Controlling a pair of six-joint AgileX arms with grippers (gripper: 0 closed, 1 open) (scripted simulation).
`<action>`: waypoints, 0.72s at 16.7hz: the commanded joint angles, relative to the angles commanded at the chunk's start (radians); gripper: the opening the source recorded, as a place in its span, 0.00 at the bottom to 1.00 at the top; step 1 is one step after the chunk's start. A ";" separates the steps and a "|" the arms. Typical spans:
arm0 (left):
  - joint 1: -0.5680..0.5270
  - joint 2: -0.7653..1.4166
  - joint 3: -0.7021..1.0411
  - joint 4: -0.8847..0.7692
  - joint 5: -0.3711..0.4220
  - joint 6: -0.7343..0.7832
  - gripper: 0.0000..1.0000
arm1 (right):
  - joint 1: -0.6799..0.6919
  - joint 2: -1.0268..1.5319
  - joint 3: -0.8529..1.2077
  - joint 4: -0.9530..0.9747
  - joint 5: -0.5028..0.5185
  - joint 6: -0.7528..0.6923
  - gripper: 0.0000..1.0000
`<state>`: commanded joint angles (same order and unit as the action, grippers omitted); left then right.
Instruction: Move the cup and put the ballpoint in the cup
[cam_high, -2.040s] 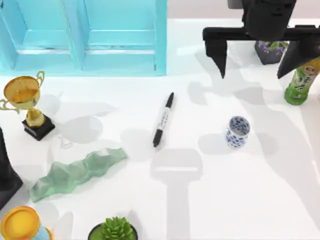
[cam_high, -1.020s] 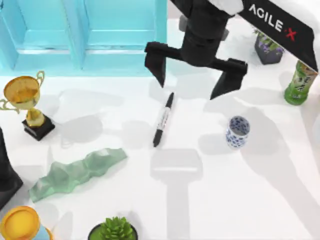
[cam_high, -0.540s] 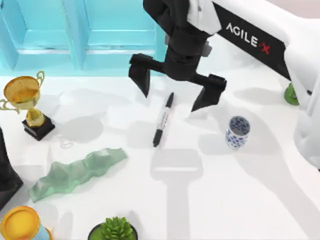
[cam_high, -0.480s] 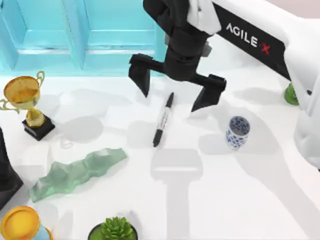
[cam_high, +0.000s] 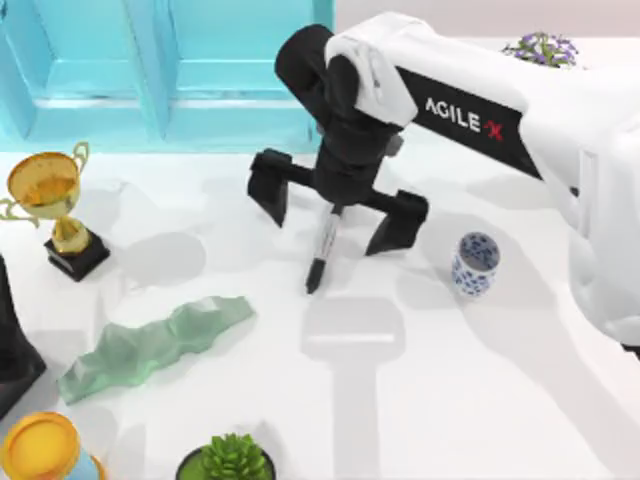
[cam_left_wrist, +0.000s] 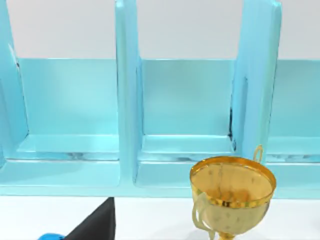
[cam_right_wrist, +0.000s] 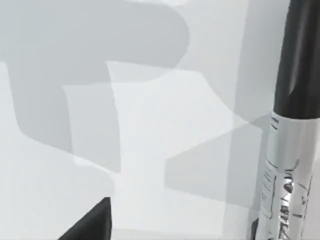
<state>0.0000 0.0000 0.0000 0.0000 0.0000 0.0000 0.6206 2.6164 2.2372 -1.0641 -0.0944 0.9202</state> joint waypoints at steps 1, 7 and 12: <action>0.000 0.000 0.000 0.000 0.000 0.000 1.00 | 0.002 0.009 -0.017 0.024 0.000 0.002 1.00; 0.000 0.000 0.000 0.000 0.000 0.000 1.00 | 0.004 0.015 -0.028 0.039 0.001 0.004 0.92; 0.000 0.000 0.000 0.000 0.000 0.000 1.00 | 0.004 0.015 -0.028 0.039 0.001 0.004 0.55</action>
<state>0.0000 0.0000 0.0000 0.0000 0.0000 0.0000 0.6243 2.6318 2.2091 -1.0248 -0.0937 0.9242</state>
